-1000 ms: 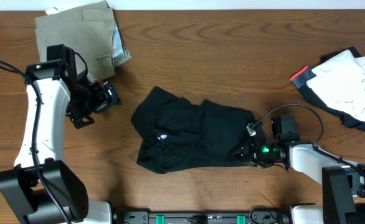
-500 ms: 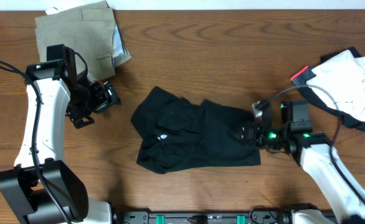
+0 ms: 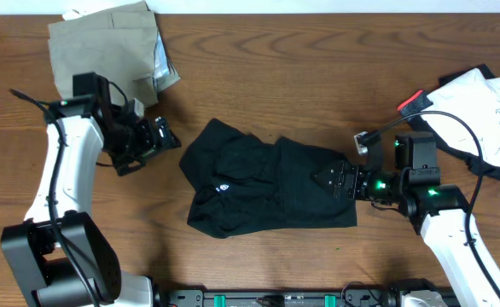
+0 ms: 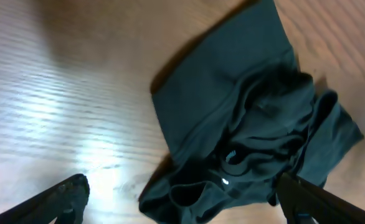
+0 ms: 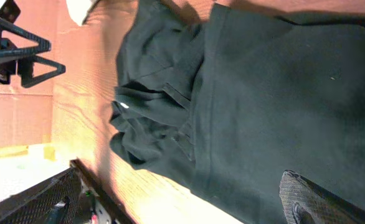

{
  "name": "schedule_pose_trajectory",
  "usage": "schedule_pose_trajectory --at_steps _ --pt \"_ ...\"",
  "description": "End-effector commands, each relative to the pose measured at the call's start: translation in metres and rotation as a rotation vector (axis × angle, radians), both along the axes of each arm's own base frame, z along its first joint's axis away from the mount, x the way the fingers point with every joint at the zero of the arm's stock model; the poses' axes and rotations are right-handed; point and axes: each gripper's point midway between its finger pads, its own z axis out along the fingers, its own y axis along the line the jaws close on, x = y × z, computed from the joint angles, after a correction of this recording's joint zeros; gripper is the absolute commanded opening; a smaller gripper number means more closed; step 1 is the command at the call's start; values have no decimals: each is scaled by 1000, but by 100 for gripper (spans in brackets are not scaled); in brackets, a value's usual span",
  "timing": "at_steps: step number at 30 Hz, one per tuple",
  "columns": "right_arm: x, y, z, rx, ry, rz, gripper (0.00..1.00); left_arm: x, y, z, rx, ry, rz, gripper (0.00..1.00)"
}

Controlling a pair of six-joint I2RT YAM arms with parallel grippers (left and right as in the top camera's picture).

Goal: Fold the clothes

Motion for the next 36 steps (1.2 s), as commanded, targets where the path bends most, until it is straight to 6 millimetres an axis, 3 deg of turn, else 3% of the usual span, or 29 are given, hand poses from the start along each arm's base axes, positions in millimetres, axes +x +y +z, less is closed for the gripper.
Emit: schedule_pose_trajectory --at_steps 1,5,13,17,27,36 --pt "-1 1 -3 -29 -18 25 99 -4 -19 -3 -104 -48 -86 98" --pt "-1 1 -2 -28 -18 25 99 6 -24 -11 -100 -112 -113 98" --pt "-5 1 -5 -30 5 25 99 43 -29 -9 -53 -275 -145 98" --pt "-6 1 -6 -31 12 25 99 52 -38 -20 -54 -283 -172 98" --pt "-9 0 -7 -37 20 32 99 60 -43 -73 -71 -204 -186 98" --pt "-9 -1 -8 -46 21 27 99 41 -47 -100 -100 -79 -183 98"
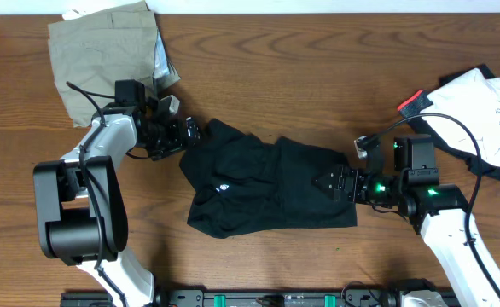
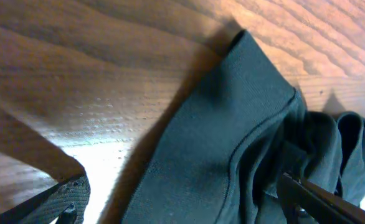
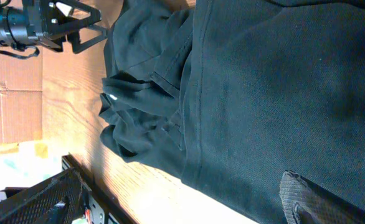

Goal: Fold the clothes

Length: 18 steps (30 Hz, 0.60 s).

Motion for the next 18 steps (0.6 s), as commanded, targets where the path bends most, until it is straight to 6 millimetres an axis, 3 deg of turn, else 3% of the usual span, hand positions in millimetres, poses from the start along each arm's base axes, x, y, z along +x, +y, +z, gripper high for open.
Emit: schedule_pose_trajectory --at_steps 1,9,16,18 --pt "-1 2 -1 -15 -11 22 99 -17 -2 -23 -2 101 -11 98" --pt "-1 2 -1 -16 -11 22 99 -52 -19 -41 -8 269 -62 98" --pt "-4 2 -2 -18 2 22 99 -78 -26 -38 -10 382 -87 99" --pt "-5 2 -3 -21 3 29 99 -85 -26 -37 -12 413 -86 93"
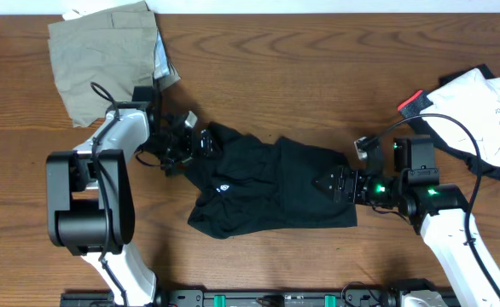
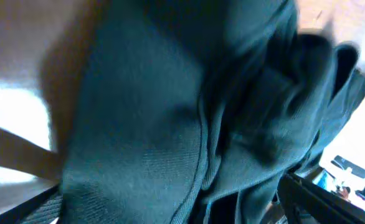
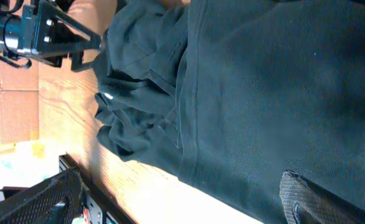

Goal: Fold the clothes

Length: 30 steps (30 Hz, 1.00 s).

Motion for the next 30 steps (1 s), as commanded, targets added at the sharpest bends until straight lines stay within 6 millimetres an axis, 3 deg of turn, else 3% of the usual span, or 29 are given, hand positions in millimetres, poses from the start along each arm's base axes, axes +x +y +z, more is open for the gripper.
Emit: schedule_pose_trajectory --at_steps 1,4,10,16,19,22,24,25,30 --pt "-3 3 -1 -10 -10 31 99 -35 10 -35 81 155 -25 86" --pt "-4 3 -1 -10 -7 31 99 -43 10 -33 80 195 -26 71" --pt "-3 3 -1 -12 -8 30 99 -55 10 -29 79 253 -29 71" --pt "-5 2 -2 -17 -4 34 99 -62 10 -26 79 290 -30 63" --pt "-4 2 -2 -20 -14 38 99 -58 10 -27 79 267 -30 63" --pt "-3 2 -2 -21 -18 37 99 -50 10 -30 76 215 -46 74" --pt "-3 2 -2 -21 -17 37 99 -49 9 -30 72 194 -64 92" --pt "-3 2 -2 -21 -17 37 99 -49 9 -30 70 187 -74 96" --pt "-3 2 -2 -21 -18 37 99 -47 6 -29 37 138 -125 98"
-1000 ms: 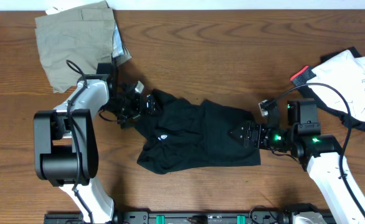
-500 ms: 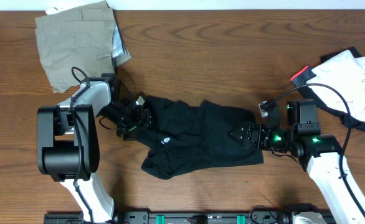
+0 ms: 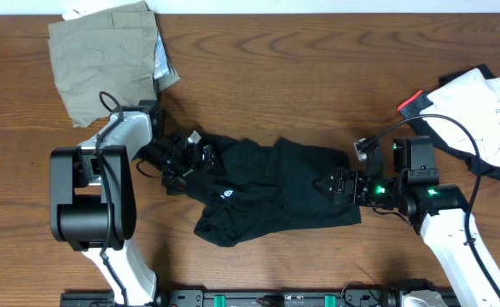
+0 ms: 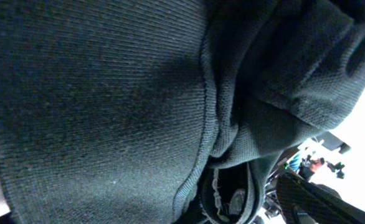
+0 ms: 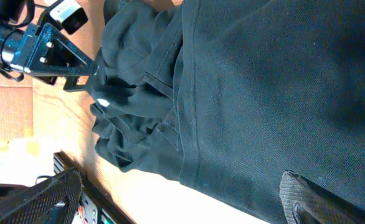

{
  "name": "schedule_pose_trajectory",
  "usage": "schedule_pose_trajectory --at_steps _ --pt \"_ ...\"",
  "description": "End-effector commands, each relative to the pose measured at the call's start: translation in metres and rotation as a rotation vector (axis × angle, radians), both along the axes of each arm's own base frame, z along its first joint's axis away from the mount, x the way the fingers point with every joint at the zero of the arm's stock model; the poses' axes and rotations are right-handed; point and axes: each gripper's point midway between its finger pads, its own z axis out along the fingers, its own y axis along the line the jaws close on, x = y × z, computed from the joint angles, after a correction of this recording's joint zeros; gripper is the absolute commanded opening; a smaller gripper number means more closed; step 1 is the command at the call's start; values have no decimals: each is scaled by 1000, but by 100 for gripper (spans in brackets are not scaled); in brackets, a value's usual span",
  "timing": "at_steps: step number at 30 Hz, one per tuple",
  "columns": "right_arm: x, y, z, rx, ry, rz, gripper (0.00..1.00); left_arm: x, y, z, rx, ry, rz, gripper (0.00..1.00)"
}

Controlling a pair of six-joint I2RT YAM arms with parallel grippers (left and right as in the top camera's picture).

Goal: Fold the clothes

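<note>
A black garment (image 3: 267, 192) lies crumpled in the middle of the wooden table (image 3: 318, 68). My left gripper (image 3: 194, 158) is pushed into its left edge. In the left wrist view black cloth (image 4: 108, 93) fills the frame between the jaws, and only one finger (image 4: 322, 202) shows. The left gripper (image 4: 182, 208) is still spread wide. My right gripper (image 3: 335, 186) sits at the garment's right edge. In the right wrist view it (image 5: 182, 199) stands open, the cloth (image 5: 263, 93) lying flat between its fingers (image 5: 313, 199).
Folded tan shorts (image 3: 105, 51) lie at the back left corner. A pile of white and black clothes (image 3: 480, 107) with a red tag (image 3: 410, 101) sits at the right edge. A black rail (image 3: 276, 298) runs along the front edge.
My left gripper has moved further right and down into the garment's left edge. The cloth there has bunched and its lower left corner has shifted. The right gripper holds its place.
My left gripper first stood open on bare table left of the garment. It was then at the garment's upper left corner, then over its edge, and now sits deep in the cloth. My right gripper stayed open at the right edge throughout.
</note>
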Motion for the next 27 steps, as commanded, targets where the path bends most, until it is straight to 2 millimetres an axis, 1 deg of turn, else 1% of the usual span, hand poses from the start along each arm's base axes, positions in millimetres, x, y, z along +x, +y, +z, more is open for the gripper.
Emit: schedule_pose_trajectory --at_steps 1,4,9,12,14,15,17,18,20,27 --pt "-1 4 1 -3 -15 27 99 -5 8 -24 33 -60 -112 98" --pt "-1 4 1 -3 -15 27 99 -2 -4 -15 -70 -112 -134 98" --pt "-1 4 0 -6 -16 26 99 -5 -5 -13 -96 -157 -197 98" --pt "0 1 -1 -22 -17 18 99 -5 -5 -15 -94 -176 -223 96" --pt "0 1 -1 -23 -17 17 99 -4 -3 -17 -80 -180 -229 92" --pt "0 1 -1 -23 -17 17 99 -3 -3 -17 -77 -184 -230 85" --pt "0 1 -1 -23 -16 17 99 -3 -3 -17 -77 -184 -230 68" --pt "0 1 -1 -23 -16 17 99 -3 -3 -17 -77 -184 -230 63" --pt "0 1 -1 -23 -17 17 99 -3 -3 -17 -78 -184 -230 61" --pt "0 1 -2 -22 -15 18 99 -4 -7 -17 -80 -187 -243 63"
